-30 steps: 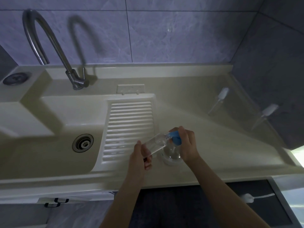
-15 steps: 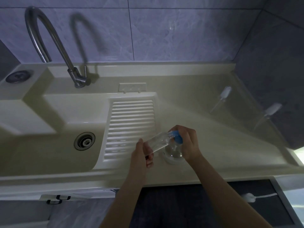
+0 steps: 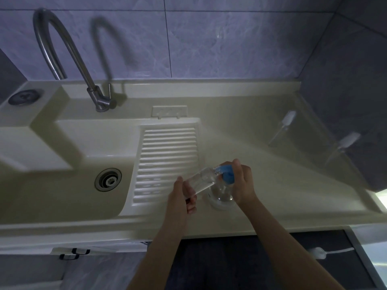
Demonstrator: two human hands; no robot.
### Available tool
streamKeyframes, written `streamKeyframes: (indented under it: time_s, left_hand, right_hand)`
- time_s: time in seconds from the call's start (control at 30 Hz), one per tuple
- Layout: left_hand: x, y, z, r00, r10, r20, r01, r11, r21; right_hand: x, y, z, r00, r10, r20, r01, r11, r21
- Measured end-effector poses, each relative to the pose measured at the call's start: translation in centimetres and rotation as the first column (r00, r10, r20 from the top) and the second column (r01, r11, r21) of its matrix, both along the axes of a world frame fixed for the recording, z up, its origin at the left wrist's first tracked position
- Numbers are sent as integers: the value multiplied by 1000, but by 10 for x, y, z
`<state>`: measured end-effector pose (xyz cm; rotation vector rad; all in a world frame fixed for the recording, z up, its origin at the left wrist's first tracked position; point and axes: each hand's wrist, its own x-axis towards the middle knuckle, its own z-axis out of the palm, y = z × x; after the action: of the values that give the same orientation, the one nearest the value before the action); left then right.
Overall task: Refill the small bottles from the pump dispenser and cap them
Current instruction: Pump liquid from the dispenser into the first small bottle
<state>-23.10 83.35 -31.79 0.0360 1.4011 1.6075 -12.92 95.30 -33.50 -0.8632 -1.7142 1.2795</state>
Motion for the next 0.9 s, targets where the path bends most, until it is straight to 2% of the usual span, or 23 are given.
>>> streamKeyframes:
  time_s: [0.13,0.4,0.57,0.67,0.9]
  left_hand:
    - [1,0,-1,1000,-4,12,4,1000,4]
    - [-2,-1,-9,1000,-2,-10,2,1000,-5]
    - [-2,0,-6,1000,-5,-3,5,1000,-11]
    - [-3,-1,-4,1000,0,-2,0,1000,-9]
    - [1,1,-3,999,-8,47,8,1000,-5]
  right_hand:
    - [-1,-1,3,1000,-1,-29,0,999,-36]
    - [-1,2,4,995,75,-61,-75,997,5]
    - [-1,1,-1,1000,-3,6,3,1000,-28]
    - [-2,1,-3,998,-27,60,27,1000,9]
    - [-2,0,2,1000,-10,5,10,1000,-6]
